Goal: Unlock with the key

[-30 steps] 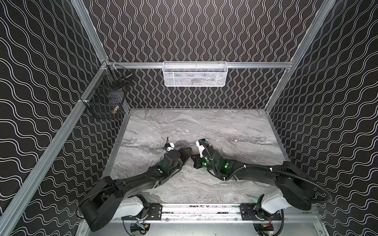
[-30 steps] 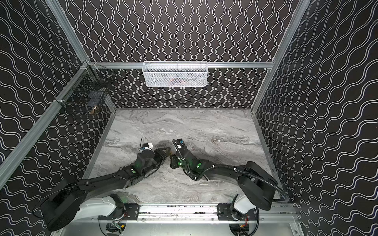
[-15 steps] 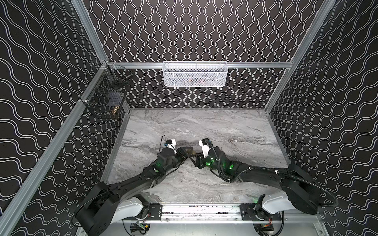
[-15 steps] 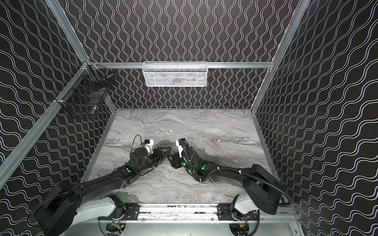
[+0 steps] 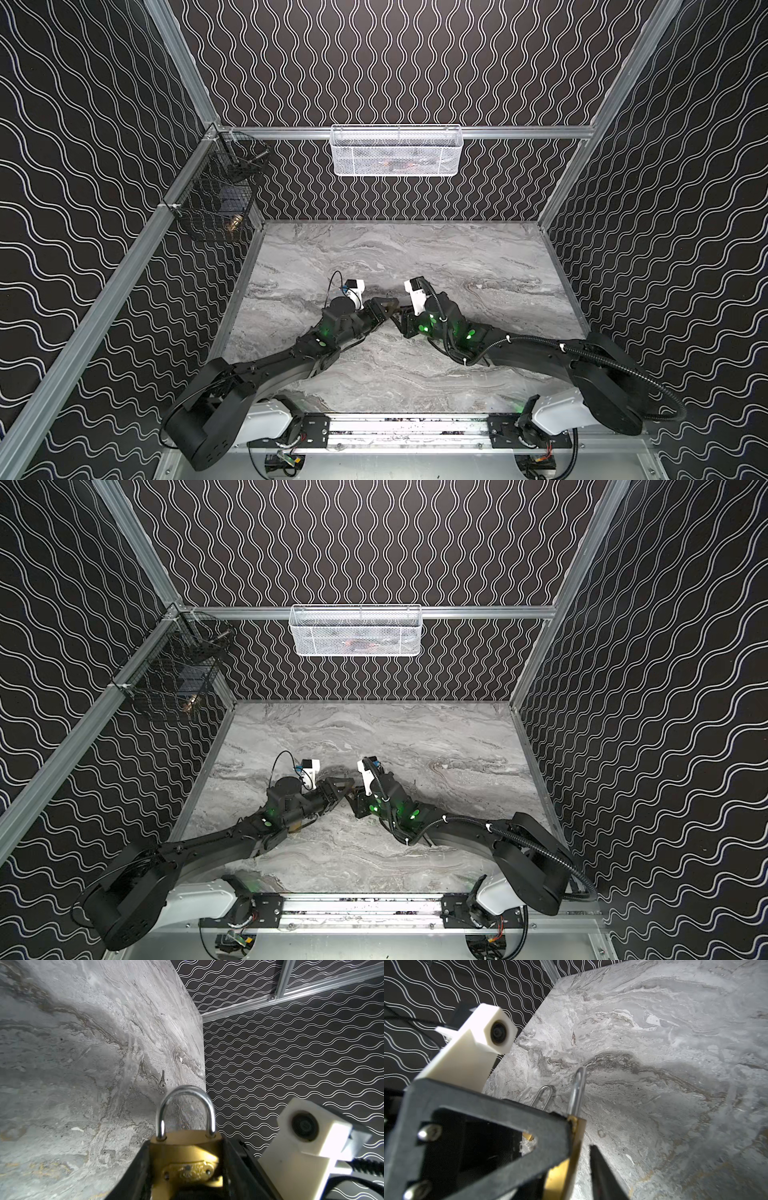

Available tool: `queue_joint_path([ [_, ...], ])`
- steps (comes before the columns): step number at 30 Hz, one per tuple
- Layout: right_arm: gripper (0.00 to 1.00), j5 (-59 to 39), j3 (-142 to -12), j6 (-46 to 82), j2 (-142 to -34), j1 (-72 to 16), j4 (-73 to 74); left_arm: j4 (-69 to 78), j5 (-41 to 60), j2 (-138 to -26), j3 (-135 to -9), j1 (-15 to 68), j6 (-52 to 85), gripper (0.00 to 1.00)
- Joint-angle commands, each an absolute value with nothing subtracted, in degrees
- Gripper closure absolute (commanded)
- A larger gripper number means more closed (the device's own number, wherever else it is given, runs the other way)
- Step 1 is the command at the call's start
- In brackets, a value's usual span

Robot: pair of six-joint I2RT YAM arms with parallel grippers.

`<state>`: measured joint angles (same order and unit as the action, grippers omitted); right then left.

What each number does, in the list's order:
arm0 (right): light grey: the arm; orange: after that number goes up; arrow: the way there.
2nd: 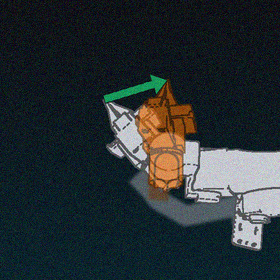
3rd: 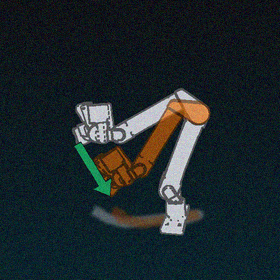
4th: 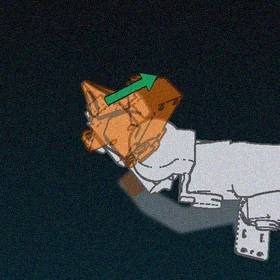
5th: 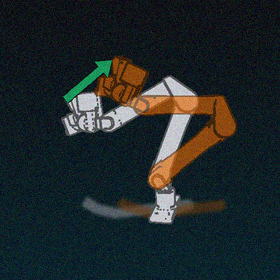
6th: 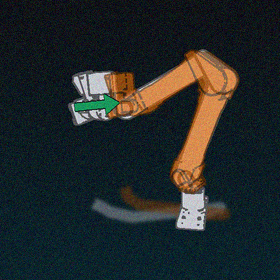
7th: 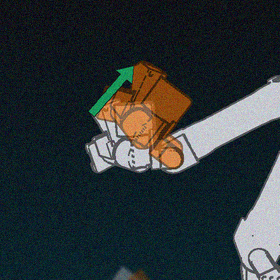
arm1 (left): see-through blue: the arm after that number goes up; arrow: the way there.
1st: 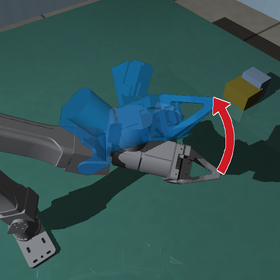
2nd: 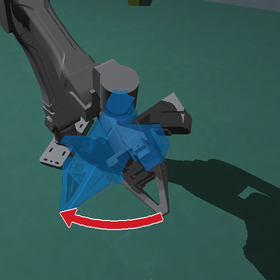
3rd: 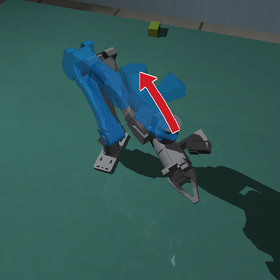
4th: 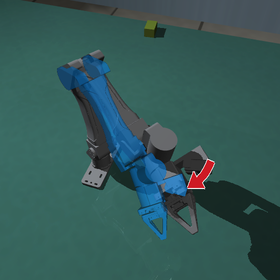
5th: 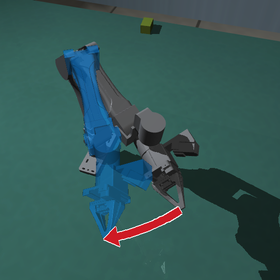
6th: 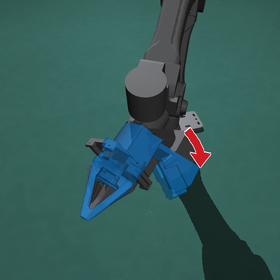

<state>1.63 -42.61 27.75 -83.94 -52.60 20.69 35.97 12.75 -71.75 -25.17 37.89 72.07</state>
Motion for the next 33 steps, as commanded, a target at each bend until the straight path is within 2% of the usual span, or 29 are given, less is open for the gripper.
queue_joint_path([
  [1,0.97,2.8,-44.6,28.3,-84.5,-52.1,24.8,39.3,17.2,-71.4,-25.0,38.1,71.6,1.0],
  [2,1.0,2.8,-44.6,28.3,-84.4,-52.1,24.7,38.9,17.0,-71.2,-25.3,38.1,71.0,1.0],
  [9,1.0,2.0,-41.8,26.7,-81.2,-51.6,28.2,38.3,14.2,-70.3,-25.8,37.0,65.4,1.0],
  [10,1.0,1.7,-40.8,26.8,-80.2,-51.1,29.5,39.4,13.9,-70.4,-25.4,36.1,64.6,0.96],
  [11,1.0,0.8,-39.4,27.3,-79.2,-50.3,31.2,41.1,14.0,-70.5,-25.0,35.3,63.6,0.89],
  [14,1.0,-4.5,-35.0,29.3,-76.8,-46.4,38.9,46.5,16.1,-71.1,-23.9,32.0,60.1,0.56],
  [17,1.0,-9.8,-31.6,30.0,-75.9,-43.5,47.3,54.3,18.9,-71.6,-22.0,29.8,55.4,0.39],
  [20,1.0,-12.6,-30.8,30.1,-76.0,-42.5,51.3,64.8,22.5,-72.8,-19.5,28.5,52.0,0.32],
  [23,1.0,-14.5,-28.7,32.1,-76.3,-41.7,58.3,72.0,25.7,-75.4,-18.3,28.4,49.5,0.29],
  [27,1.0,-19.2,-27.6,34.4,-78.1,-41.1,65.7,88.8,30.2,-82.8,-18.4,28.1,50.6,0.29],
  [33,1.0,-21.5,-28.1,36.3,-80.5,-40.9,69.2,88.7,38.4,-85.2,-23.7,28.2,49.8,0.35],
])
